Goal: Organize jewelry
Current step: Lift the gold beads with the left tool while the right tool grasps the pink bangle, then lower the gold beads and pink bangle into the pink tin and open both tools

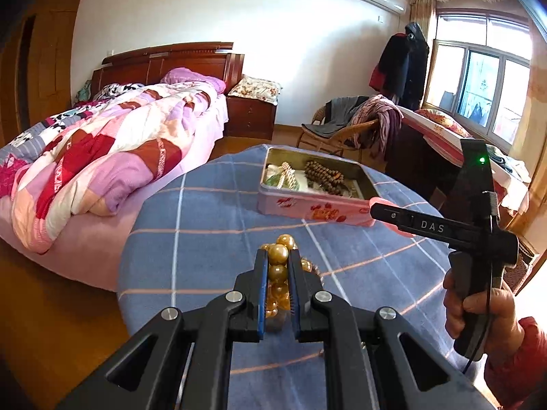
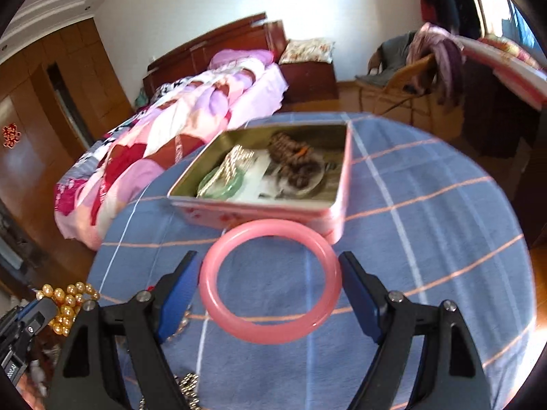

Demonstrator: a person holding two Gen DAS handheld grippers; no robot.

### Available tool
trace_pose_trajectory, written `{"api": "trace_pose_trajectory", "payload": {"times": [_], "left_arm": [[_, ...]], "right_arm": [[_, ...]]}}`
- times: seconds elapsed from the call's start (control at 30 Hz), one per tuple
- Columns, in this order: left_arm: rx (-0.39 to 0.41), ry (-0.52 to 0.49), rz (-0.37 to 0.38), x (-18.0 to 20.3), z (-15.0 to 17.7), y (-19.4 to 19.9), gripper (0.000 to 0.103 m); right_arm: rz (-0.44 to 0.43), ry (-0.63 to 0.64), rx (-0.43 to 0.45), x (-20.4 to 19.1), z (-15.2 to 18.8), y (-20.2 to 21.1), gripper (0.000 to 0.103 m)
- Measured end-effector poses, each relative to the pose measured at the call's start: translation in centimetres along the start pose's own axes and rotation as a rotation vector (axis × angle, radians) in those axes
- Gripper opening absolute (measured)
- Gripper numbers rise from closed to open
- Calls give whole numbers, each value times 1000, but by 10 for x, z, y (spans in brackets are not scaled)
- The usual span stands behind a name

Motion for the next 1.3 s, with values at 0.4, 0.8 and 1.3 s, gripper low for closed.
{"api": "trace_pose_trajectory", "payload": {"times": [0.4,0.8,1.3], "left_arm": [[117,-9,61,24,-71,-35,10],[161,7,76,30,-116,-113,10],[15,-13,77,32,-87,-193,10]], "right_arm": [[65,23,144,12,-51,1,84],[124,41,143,18,-81,-61,84],[139,97,72,19,-77,-108,84]]}}
Point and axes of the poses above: each gripper's, at about its wrist camera, not at the fingertips, and y roughly against the way its jaws point, x to its right, z to its underside, the point moved 6 cm from there along -y, roughly the way its jaws point, and after that the axes turned 5 degrees about x, right-handed, at the moved point
